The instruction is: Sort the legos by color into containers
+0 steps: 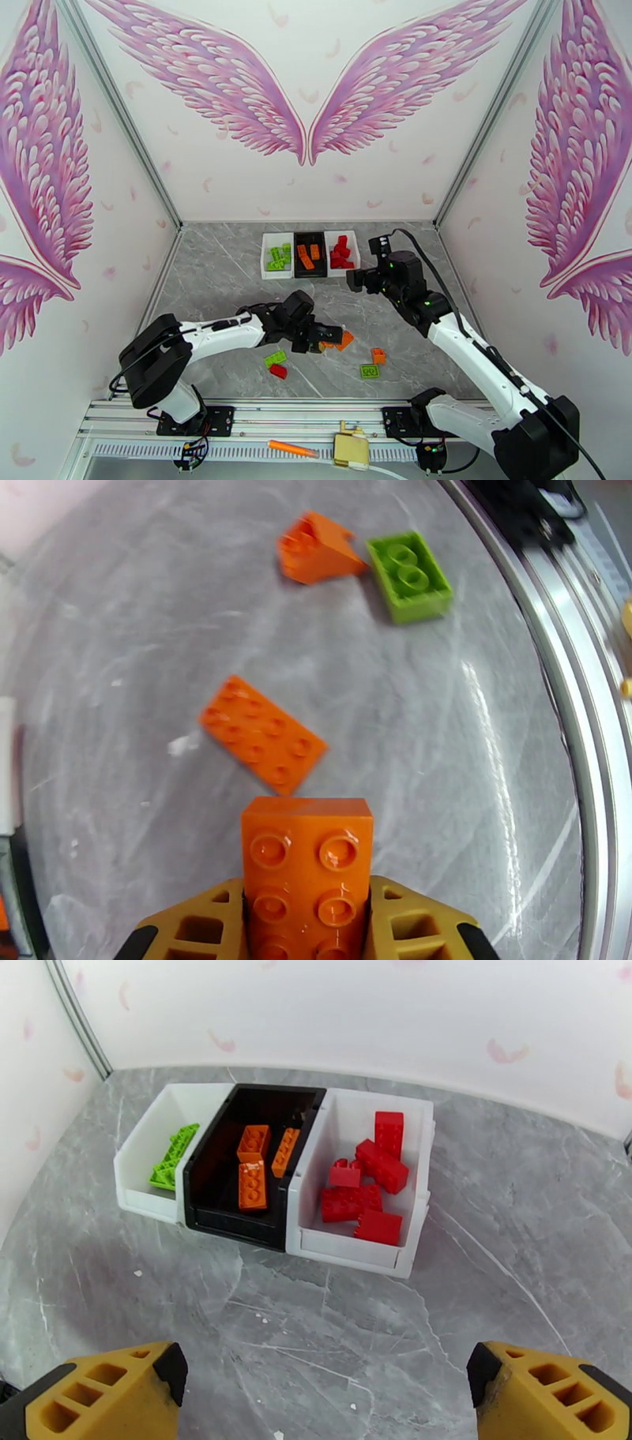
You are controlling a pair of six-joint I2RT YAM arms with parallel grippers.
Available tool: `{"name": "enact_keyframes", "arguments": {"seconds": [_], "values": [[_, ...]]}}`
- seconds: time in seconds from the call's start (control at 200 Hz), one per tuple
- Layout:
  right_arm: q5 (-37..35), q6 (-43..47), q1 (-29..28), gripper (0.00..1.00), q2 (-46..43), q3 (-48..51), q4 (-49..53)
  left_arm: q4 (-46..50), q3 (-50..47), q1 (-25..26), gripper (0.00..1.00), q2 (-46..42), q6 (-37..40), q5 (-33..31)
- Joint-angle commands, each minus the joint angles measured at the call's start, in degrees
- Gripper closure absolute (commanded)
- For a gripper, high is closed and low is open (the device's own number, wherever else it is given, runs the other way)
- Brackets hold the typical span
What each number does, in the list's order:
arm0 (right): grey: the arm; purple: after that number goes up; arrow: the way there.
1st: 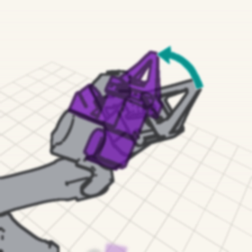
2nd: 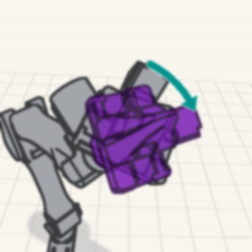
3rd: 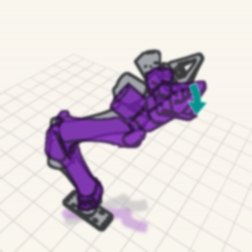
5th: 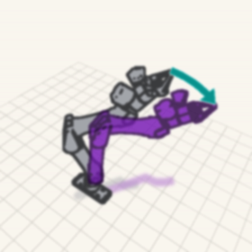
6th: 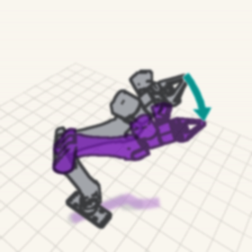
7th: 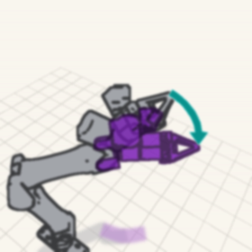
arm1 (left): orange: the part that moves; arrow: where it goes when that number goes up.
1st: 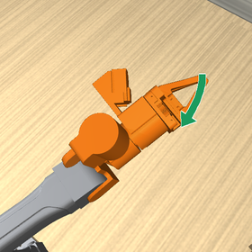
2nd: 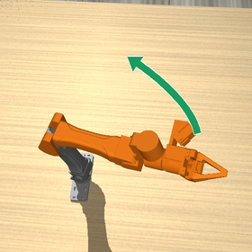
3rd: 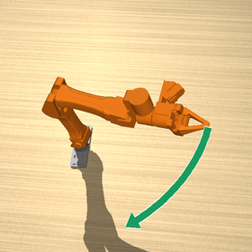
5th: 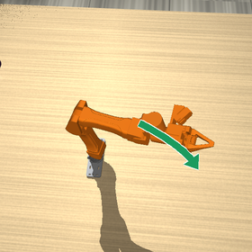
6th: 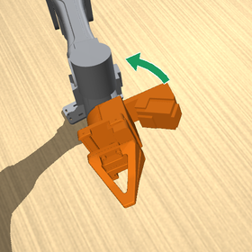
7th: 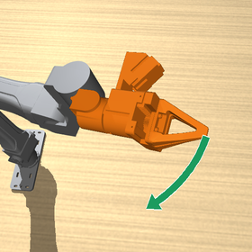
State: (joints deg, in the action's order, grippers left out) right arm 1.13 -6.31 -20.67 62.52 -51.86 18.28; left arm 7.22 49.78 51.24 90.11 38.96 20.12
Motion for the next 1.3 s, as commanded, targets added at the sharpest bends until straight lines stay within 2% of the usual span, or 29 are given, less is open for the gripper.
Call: {"name": "enact_keyframes", "arguments": {"seconds": [0.0, 0.085, 0.185, 0.295, 0.39, 0.525, 0.655, 0.815, 1.034, 1.294], "values": [[3.95, 1.21, 0.36, 0.01, -1.84, -2.35, 1.84, -15.02, -4.63, -2.80, 0.77, -4.32, -14.25, 0.71], [5.94, 0.97, 0.36, 0.01, -2.49, -3.02, 2.23, -24.85, -7.80, -5.08, 0.80, -6.26, -24.62, -2.03], [8.65, 0.68, 0.23, 0.01, -2.67, -3.67, 2.20, -28.70, -8.07, -6.64, 0.81, -7.13, -32.12, -6.83], [12.31, 0.77, 0.11, 0.01, -2.35, -4.08, 1.55, -27.66, -5.88, -7.84, 0.81, -6.62, -40.34, -17.78], [14.20, 1.03, -0.42, 0.01, -1.80, -4.42, 1.21, -26.48, -3.14, -9.07, 0.81, -4.33, -43.63, -25.18], [14.61, 0.95, -1.37, 0.01, -0.53, -4.65, 0.51, -24.76, 2.42, -11.86, 0.82, 1.18, -47.57, -31.44], [14.89, 0.47, -2.23, 0.01, 0.38, -4.51, -0.13, -16.12, 11.82, -13.80, 0.81, 7.63, -51.12, -35.32], [15.31, -0.11, -3.24, 0.01, 1.59, -4.20, -1.65, -9.63, 22.10, -15.94, 0.81, 15.15, -53.53, -34.25], [15.58, -1.12, -4.62, 0.01, 3.45, -3.96, -3.84, -3.22, 36.22, -17.16, 0.81, 25.00, -52.69, -33.55], [14.66, -1.16, -5.11, 0.01, 4.44, -4.48, -3.92, 0.53, 47.18, -18.41, 0.81, 34.13, -51.49, -31.95]]}}
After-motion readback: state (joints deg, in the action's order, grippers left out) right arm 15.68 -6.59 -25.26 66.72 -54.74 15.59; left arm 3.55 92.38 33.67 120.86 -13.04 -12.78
